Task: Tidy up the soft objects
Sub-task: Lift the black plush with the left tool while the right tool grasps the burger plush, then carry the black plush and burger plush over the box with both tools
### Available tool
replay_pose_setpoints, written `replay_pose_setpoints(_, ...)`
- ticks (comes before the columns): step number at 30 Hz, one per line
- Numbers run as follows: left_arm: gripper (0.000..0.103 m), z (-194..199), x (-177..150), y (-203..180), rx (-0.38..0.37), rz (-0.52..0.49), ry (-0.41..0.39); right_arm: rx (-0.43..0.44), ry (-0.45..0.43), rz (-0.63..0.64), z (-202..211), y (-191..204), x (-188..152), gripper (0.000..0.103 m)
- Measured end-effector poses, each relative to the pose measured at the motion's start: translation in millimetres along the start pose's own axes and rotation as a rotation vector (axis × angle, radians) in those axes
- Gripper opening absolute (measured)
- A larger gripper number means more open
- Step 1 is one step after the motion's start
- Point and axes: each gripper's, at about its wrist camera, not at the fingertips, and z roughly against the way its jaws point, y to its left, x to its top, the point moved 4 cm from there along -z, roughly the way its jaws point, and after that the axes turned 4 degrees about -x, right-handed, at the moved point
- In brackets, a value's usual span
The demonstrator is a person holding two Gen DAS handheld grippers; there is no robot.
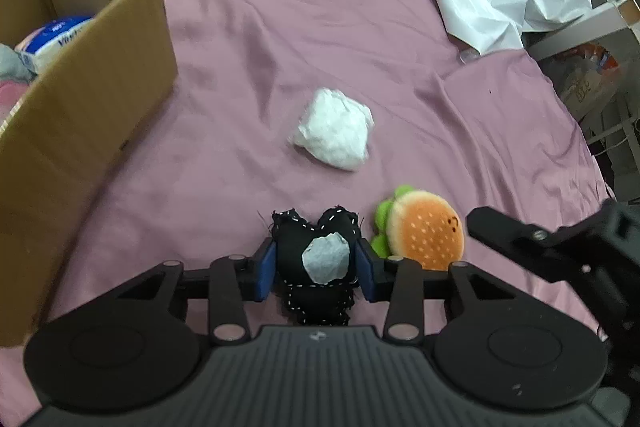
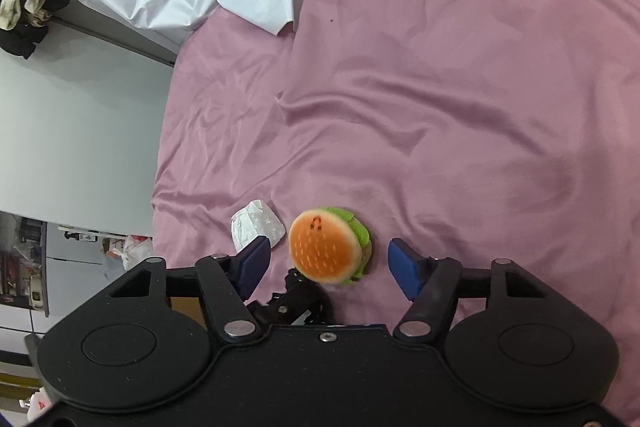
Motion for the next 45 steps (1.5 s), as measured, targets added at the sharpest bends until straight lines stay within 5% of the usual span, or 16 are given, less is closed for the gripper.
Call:
replay_pose_setpoints(13, 0.040, 42, 33, 14, 0.001, 0.001, -0.041, -0.088, -0.015, 0.037, -25, 10, -6, 0.063)
replay_pose_setpoints(18, 0.040, 62, 40, 20, 0.016, -0.004, -0.077, -0.088, -0.032, 0.063, -27, 13, -8, 0.032)
replay_pose_setpoints(21, 0.040, 74, 41, 26, 0.022, -0.002, -0.101, -0.063, -0.044, 0.075, -16, 15, -8, 0.024)
replay_pose_setpoints(45, 0.040, 166, 41, 85, 0.039, 0.026, -0.256, 0.108, -0.191, 0.242, 64, 72, -40, 0.022)
